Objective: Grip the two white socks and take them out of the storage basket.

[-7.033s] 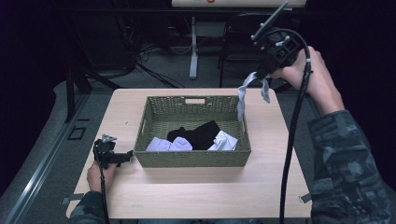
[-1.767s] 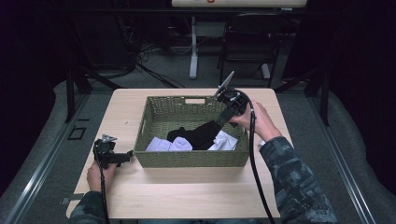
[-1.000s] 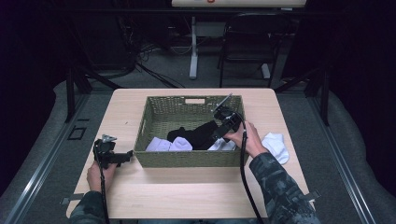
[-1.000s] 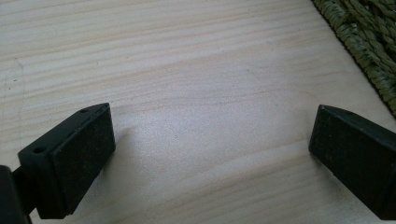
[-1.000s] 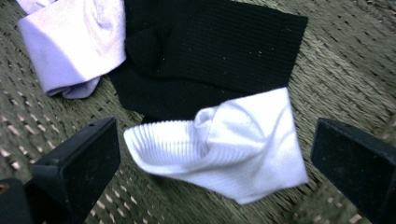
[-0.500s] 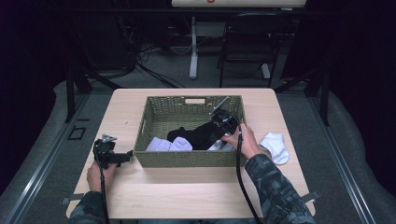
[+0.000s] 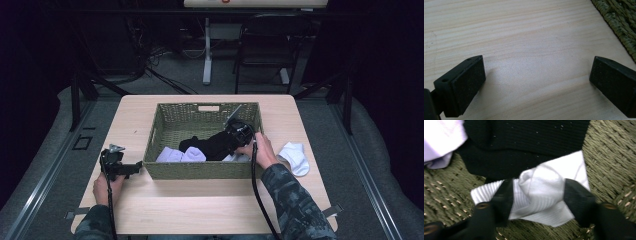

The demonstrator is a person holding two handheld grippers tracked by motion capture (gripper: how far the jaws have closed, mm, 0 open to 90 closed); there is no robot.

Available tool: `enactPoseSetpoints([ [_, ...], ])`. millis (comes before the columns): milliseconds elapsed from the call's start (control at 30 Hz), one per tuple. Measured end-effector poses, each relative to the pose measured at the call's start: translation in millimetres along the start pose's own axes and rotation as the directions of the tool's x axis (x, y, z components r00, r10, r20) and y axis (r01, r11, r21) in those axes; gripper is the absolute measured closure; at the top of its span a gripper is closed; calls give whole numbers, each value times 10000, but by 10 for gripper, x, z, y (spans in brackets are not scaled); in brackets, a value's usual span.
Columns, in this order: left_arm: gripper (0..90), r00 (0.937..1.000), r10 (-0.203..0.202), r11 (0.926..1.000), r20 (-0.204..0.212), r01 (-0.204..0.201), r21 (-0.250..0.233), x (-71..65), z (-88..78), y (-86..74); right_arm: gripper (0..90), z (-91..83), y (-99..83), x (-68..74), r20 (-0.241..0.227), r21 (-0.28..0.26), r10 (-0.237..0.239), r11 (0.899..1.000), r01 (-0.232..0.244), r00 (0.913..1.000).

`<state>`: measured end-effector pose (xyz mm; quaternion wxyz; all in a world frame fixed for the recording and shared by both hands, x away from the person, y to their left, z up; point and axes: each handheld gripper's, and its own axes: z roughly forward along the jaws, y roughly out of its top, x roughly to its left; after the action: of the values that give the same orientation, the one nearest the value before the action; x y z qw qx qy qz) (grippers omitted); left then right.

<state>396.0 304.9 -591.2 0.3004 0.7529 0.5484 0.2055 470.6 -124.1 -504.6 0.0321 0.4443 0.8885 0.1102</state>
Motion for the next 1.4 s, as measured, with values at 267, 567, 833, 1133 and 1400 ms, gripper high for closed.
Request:
enactPoseSetpoints([
  [267,0,10000,2,10000,6,-2,6,1,0,0,832,16,16,-7,123,323,-55,9995,51,9999],
  [567,0,10000,1,10000,7,-1,6,1,0,1,871,-194,40,23,-133,192,-279,9994,282,9995],
  [833,0,10000,25,10000,-7,-25,-20,2,6,4,873,-409,88,0,-183,58,-420,9991,421,9989],
  [1133,0,10000,26,10000,-18,-26,-11,3,9,9,872,-710,169,-37,-149,78,-816,9966,817,9966],
  [1400,0,10000,30,10000,-17,-30,-18,2,9,8,872,-960,247,-65,-94,33,-866,9962,867,9962],
])
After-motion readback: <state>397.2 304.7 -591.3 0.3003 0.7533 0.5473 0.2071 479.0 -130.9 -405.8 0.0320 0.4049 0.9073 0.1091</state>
